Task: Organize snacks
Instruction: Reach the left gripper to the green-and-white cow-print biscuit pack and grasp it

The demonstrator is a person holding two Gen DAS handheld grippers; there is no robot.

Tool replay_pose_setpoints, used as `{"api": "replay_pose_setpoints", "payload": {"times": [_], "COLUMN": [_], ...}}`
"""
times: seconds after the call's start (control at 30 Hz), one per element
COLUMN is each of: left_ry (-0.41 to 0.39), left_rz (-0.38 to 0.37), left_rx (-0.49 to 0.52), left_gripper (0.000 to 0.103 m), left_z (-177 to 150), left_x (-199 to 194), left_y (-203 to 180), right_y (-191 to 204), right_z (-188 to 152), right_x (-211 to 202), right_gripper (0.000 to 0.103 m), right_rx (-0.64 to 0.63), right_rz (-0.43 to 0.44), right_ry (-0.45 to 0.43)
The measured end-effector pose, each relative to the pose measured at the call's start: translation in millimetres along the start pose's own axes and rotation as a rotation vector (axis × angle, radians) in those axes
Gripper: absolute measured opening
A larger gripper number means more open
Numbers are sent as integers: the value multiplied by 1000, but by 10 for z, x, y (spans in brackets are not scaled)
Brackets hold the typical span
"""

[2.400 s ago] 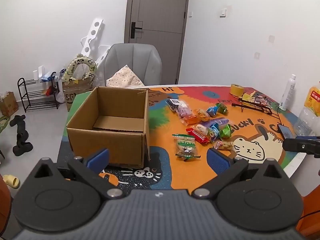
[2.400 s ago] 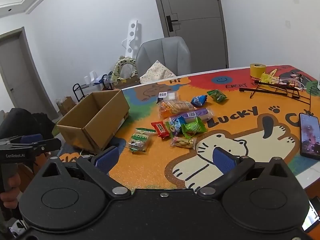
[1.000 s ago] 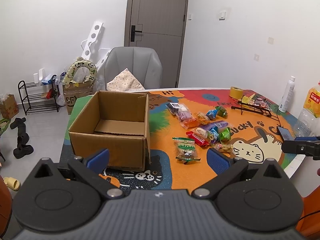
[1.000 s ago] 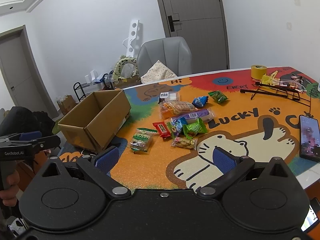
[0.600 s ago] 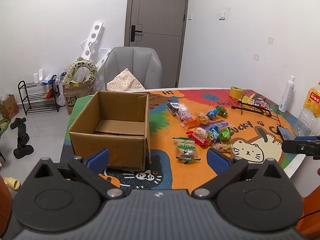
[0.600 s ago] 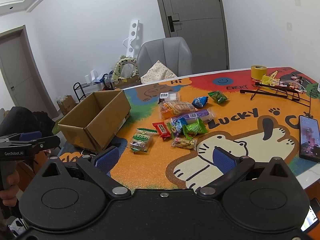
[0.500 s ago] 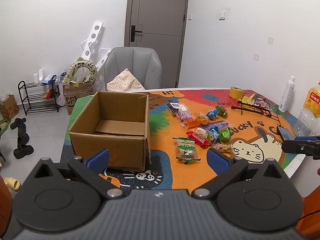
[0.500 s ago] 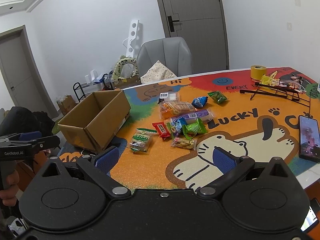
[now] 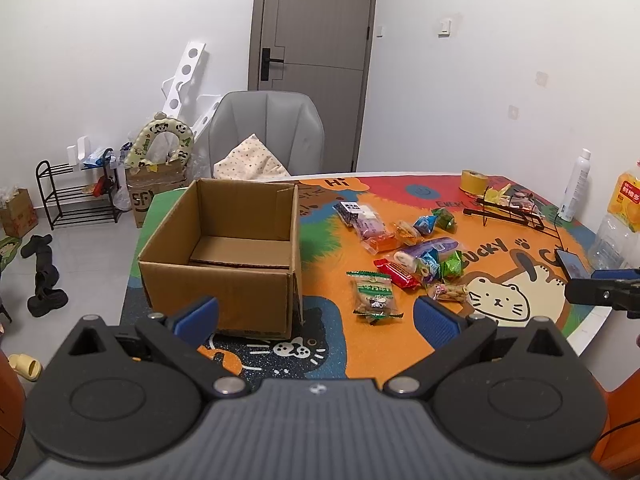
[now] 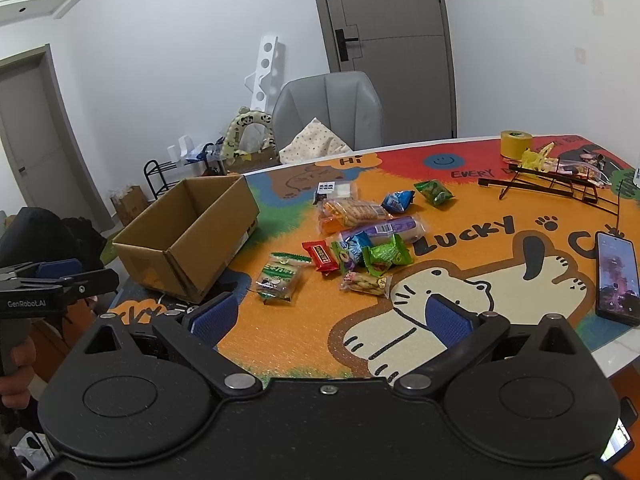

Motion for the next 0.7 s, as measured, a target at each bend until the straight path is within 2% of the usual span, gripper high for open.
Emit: {"api": "replay_pose_setpoints", "payload": {"times": [0.2,0.37,0.7], "left_ry": [5,-11,-12], "left_rz": [-1,-33,-54], "left_rx": [5,-5,-5], "left_gripper": [103,103,103], "left_z": [-12,-2,3], "left_x": [60,151,493], "left_y": [-8,-56,-194], "right_y": [-12,-77,-285], "right_z": [-9,3,3], "right_x": [58,147,359], "right_gripper": [103,103,103], "right_rx": [6,25,63], "right_rz": [5,-9,-27], "right_ry": [-4,-17,-36]}}
Point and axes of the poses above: each gripper's, at about its wrist camera, not at the fingertips, and x roughly the way its jaws point, y to its left, z to its top, the point moved 5 cm from there along x, roughly the way its jaws point, and after that the axes turned 1 degree about x, right-handed, at the moved point
